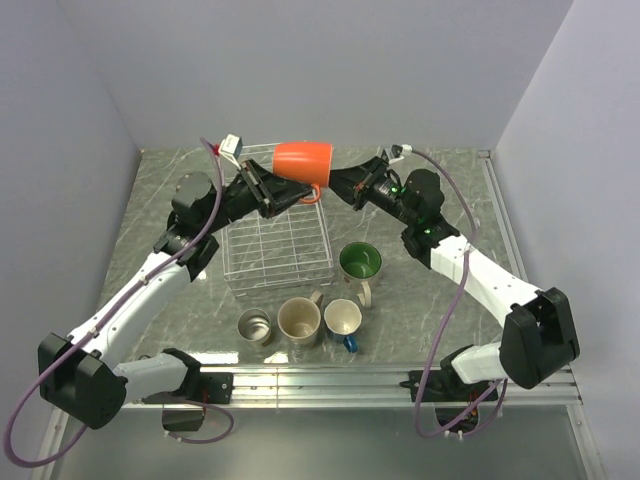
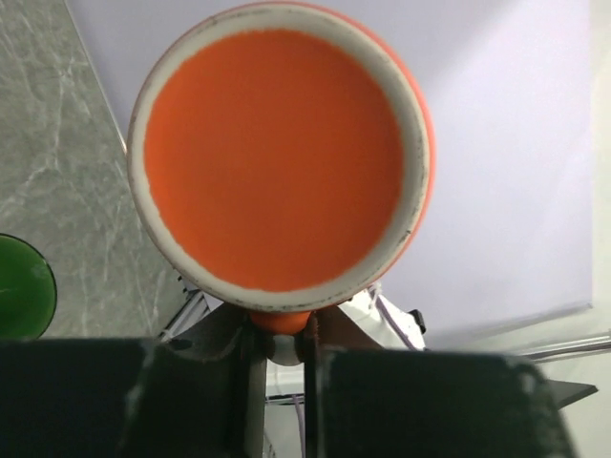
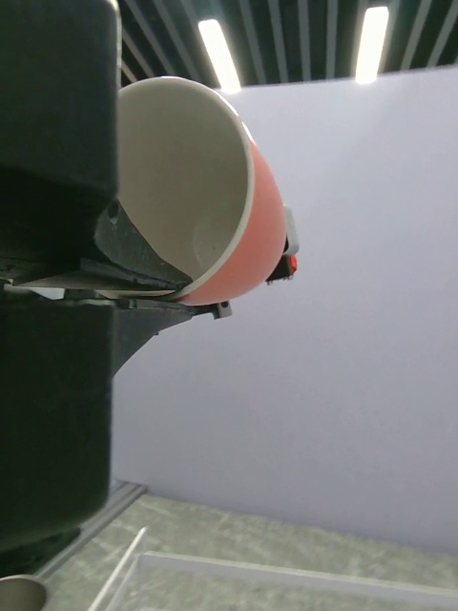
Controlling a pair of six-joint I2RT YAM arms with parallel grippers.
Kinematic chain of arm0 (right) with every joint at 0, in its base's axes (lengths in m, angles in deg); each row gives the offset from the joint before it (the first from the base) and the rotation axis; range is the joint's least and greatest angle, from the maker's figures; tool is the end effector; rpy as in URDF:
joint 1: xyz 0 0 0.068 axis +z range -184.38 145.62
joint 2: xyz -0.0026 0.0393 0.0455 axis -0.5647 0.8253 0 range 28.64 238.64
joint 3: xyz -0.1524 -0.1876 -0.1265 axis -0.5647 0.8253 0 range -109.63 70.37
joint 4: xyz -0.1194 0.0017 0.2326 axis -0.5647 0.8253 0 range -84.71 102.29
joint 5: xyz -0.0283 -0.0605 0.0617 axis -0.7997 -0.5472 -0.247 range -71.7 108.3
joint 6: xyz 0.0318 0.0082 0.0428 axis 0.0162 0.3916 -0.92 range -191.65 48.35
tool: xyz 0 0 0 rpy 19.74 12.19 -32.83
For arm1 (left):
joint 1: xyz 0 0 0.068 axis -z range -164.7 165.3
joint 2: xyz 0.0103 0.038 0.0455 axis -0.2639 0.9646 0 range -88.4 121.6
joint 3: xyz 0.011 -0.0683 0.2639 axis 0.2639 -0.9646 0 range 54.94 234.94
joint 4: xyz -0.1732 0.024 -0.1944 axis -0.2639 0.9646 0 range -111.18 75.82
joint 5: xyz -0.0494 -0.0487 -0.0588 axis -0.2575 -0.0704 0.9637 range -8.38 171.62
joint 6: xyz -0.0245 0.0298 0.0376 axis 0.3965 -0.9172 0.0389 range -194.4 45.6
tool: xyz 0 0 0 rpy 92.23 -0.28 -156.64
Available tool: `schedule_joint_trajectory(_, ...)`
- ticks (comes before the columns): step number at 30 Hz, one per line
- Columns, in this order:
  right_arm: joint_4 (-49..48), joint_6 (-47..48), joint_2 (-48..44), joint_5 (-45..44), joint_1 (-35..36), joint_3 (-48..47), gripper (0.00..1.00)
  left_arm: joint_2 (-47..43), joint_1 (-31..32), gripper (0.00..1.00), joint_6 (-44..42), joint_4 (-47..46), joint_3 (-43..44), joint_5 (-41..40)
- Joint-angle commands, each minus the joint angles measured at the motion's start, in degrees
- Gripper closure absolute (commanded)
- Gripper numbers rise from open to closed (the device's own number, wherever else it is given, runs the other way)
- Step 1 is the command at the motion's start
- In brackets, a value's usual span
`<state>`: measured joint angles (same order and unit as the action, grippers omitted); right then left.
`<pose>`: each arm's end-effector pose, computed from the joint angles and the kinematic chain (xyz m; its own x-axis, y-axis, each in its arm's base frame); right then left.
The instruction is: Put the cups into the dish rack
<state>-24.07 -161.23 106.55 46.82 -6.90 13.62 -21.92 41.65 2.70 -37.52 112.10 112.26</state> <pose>0.2753 0.1624 0.3541 -0.8238 0.5619 -0.0755 -0.1327 -0.0617 0.9892 0.2338 -0.1360 0.3879 -0.7895 -0.5449 -0.2824 0.2933 0.0692 -0.9535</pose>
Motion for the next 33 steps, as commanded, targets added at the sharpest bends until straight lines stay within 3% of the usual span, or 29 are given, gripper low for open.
schedule_joint_trajectory(1,-10.36,-4.81,-1.45,1.81,2.84,-0.11,1.0,-0.03,0.02,1.0,-4.76,-1.43,3.39,-1.54)
schedule_joint_trajectory(4,-9.05,-3.59,-1.27,2.16,2.84,0.06,1.0,-0.82,0.02,1.0,-10.09,5.59,6.98,-4.52)
schedule_joint_trajectory(5,-7.56,-2.63,-1.96,2.34,2.66,-0.02,0.96,-0.3,-0.07,1.0,-12.3,13.27,8.82,-6.62)
schedule_joint_trajectory(8,8.22,6.84,-5.55,0.06,1.96,-2.39,0.71,0.93,-0.07,1.0,-20.92,25.25,16.12,-10.23)
schedule_joint_trajectory(9,17.49,12.79,-6.62,-3.08,1.7,-4.05,0.45,1.37,-0.16,1.0,-24.24,27.3,19.27,-12.33)
schedule_joint_trajectory(11,24.41,17.23,-8.9,-5.12,0.82,-5.38,0.31,2.77,-0.85,1.0,-26.99,33.09,22.01,-13.84)
schedule_joint_trajectory(15,38.29,24.7,-12.69,-8.29,-4.17,-5.66,0.28,5.06,-2.26,1.0,-33.4,39.69,27.9,-18.83)
schedule_joint_trajectory(18,43.23,27.17,-16.38,-9.09,-7.17,-3.2,0.29,8.57,-2.35,1.0,-39.36,44.53,32.89,-23.23)
schedule_joint_trajectory(25,54.49,34.91,-22.53,-9.44,-11.48,-1.26,0.33,24.72,-1.39,1.0,-50.29,57.46,43.81,-43.17)
schedule_joint_trajectory(29,58.89,38.5,-25.08,-9.35,-13.41,-1.52,0.35,33.17,-1.3,1.0,-52.75,61.6,52.32,-46.53)
schedule_joint_trajectory(33,63.54,41.32,-26.4,-9.7,-15.27,-2.92,0.36,37.84,-2.09,1.0,-54.86,61.78,54.19,-47.16)
